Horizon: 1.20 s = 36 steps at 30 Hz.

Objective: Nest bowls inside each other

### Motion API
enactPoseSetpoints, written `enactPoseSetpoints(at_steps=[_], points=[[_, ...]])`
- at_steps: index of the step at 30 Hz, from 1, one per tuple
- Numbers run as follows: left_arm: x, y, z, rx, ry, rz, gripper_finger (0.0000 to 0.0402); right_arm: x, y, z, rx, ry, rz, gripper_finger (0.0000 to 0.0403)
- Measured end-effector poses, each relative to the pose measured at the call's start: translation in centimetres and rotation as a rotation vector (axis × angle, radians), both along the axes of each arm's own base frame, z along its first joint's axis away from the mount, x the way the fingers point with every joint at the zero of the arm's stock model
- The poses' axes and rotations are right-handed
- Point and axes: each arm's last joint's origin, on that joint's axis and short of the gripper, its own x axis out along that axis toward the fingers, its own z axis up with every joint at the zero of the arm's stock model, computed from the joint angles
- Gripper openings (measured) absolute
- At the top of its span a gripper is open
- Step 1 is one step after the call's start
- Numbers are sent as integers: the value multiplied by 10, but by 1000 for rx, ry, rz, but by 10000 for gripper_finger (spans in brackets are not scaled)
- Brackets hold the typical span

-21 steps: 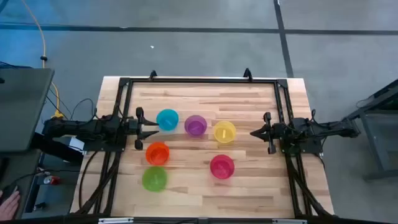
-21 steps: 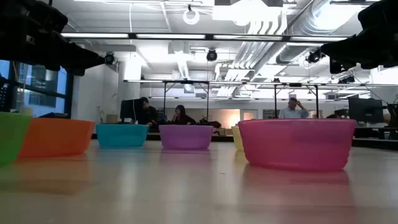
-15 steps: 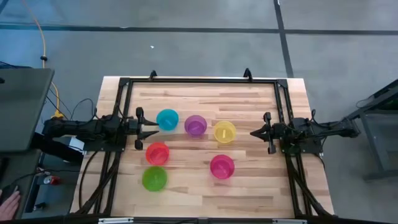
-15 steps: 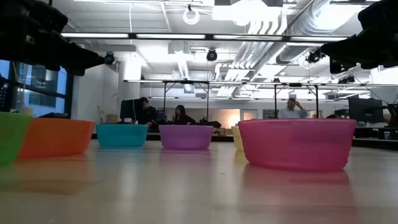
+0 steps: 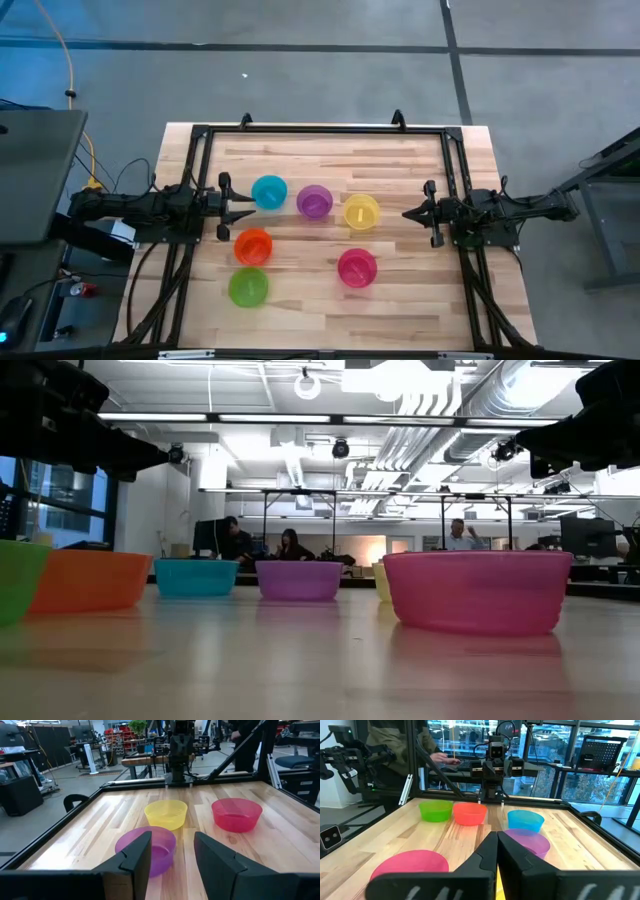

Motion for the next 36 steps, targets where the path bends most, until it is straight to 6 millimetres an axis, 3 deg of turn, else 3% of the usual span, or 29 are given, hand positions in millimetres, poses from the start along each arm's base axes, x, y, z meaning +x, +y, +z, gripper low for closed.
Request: enactPoseSetpoints(at_steps=[32, 36], points=[[0, 0, 0, 5, 1, -1, 136, 0, 0, 0, 0, 0, 0, 0], [0, 0, 1, 198, 25, -12, 136, 0, 0, 0, 0, 0, 0, 0]])
